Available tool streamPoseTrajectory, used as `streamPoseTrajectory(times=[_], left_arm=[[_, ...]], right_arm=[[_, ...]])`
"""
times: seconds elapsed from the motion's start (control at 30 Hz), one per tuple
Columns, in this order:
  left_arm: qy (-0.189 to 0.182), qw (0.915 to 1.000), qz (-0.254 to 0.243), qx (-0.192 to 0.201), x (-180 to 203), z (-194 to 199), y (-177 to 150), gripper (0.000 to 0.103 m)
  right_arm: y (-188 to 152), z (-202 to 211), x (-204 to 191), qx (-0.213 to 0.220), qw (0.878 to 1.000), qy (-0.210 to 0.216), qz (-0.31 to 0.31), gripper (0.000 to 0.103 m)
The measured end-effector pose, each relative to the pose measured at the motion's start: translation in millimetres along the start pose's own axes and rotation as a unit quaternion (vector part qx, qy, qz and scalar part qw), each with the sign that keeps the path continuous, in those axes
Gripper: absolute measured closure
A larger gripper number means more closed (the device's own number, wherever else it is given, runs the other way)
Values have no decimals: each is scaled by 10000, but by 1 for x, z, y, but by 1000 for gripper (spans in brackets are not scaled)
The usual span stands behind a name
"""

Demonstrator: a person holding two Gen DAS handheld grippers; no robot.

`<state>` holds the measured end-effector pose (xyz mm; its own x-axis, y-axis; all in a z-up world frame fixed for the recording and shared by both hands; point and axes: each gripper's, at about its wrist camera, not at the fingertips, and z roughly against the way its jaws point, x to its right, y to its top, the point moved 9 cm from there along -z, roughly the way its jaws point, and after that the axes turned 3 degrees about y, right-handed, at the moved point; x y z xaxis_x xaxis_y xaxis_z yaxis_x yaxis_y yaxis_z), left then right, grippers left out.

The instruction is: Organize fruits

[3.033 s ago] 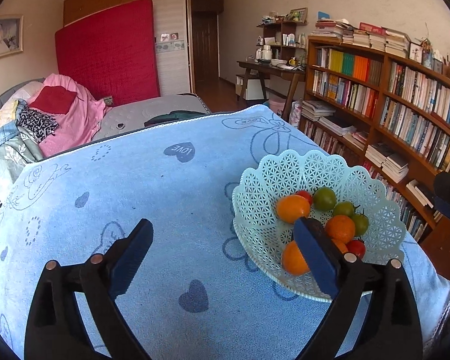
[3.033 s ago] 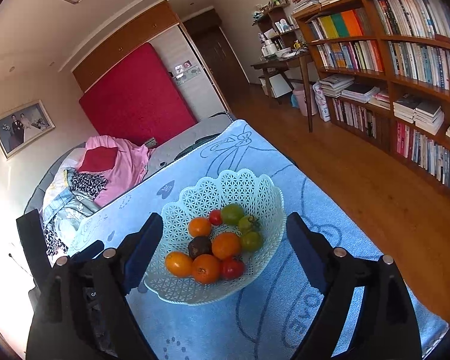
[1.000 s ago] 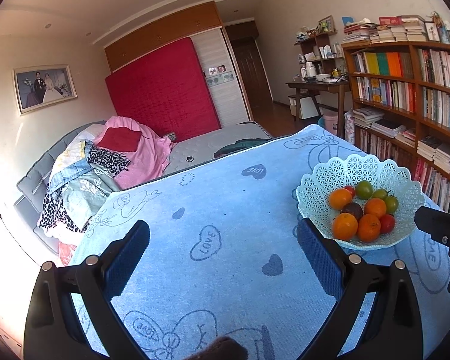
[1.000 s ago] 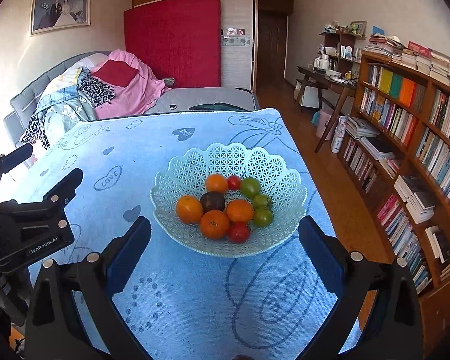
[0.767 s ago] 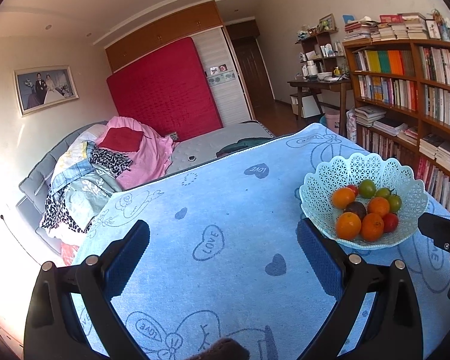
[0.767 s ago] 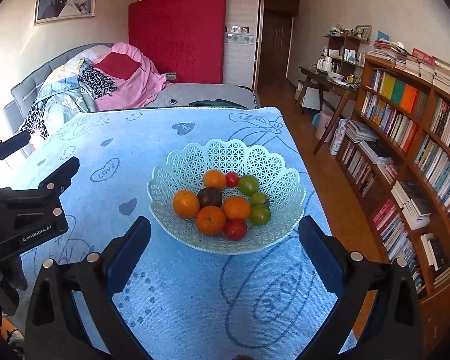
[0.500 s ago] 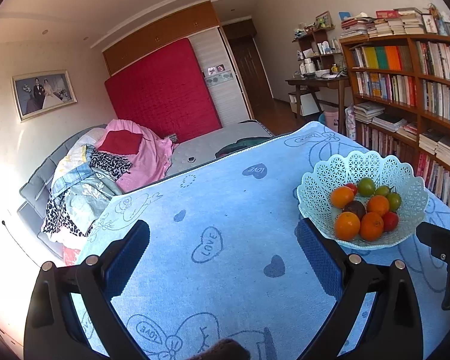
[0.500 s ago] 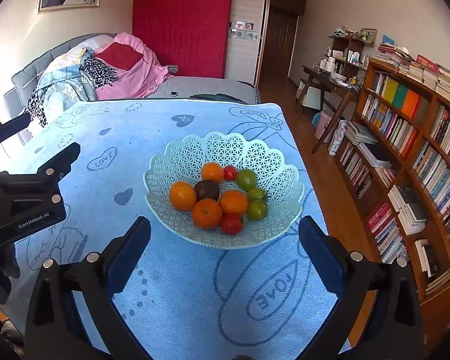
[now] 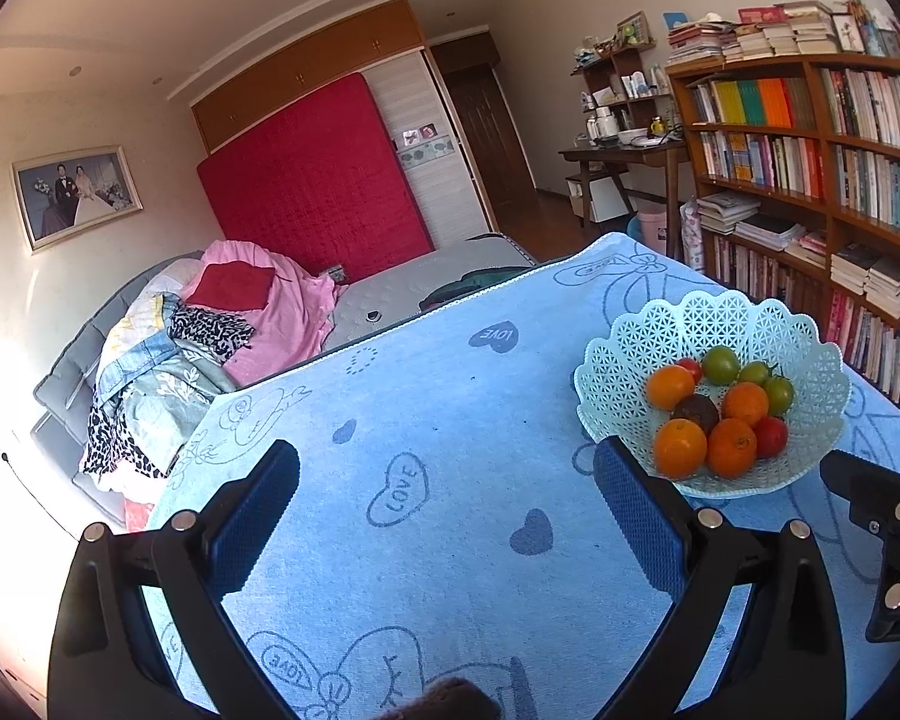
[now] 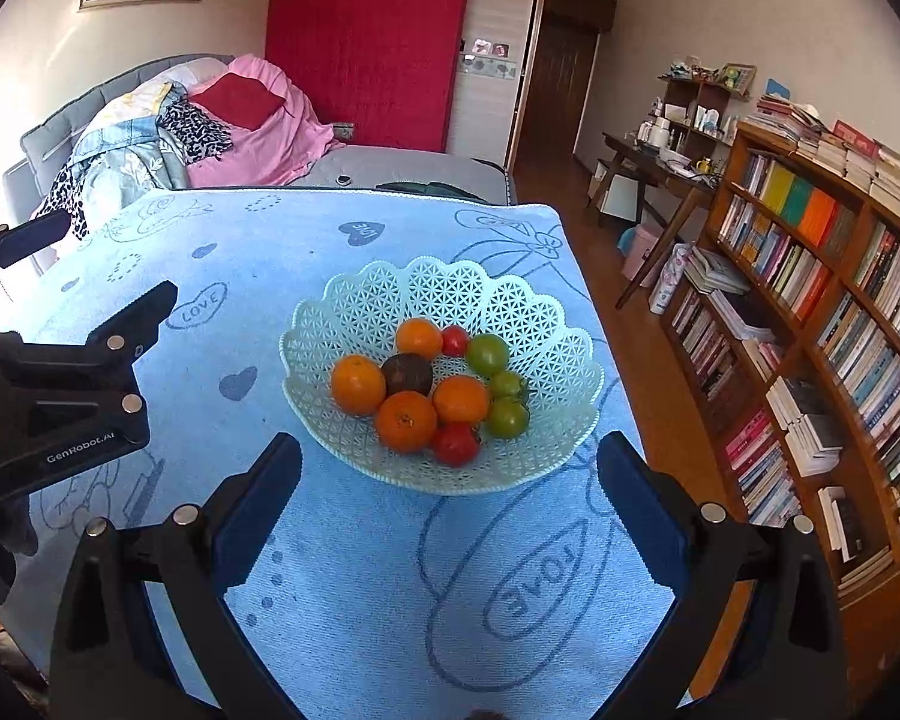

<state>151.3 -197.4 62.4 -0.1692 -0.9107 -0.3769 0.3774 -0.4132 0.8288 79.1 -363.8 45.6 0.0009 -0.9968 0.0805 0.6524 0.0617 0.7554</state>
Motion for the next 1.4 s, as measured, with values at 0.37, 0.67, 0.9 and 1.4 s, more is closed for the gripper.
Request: streamPoseTrajectory(times=[0.37,0.67,0.9,1.4], left_arm=[[-15,9997,-243,-39,13,-6,2,5],[24,9991,-419,-3,18,-9,4,5],[65,9984,-556,12,21,-10,2,5],[68,9978,-663,-14,26,-11,-2,5]], right_arm=[[-2,-4,-2,-49,9999,-6,101,3],[-4,-5,2,-79,9998,-111,126,3],[-7,-6,-3,-130,9994,-88,296,3],[-8,-6,-2,-174,9993,-96,316,3]])
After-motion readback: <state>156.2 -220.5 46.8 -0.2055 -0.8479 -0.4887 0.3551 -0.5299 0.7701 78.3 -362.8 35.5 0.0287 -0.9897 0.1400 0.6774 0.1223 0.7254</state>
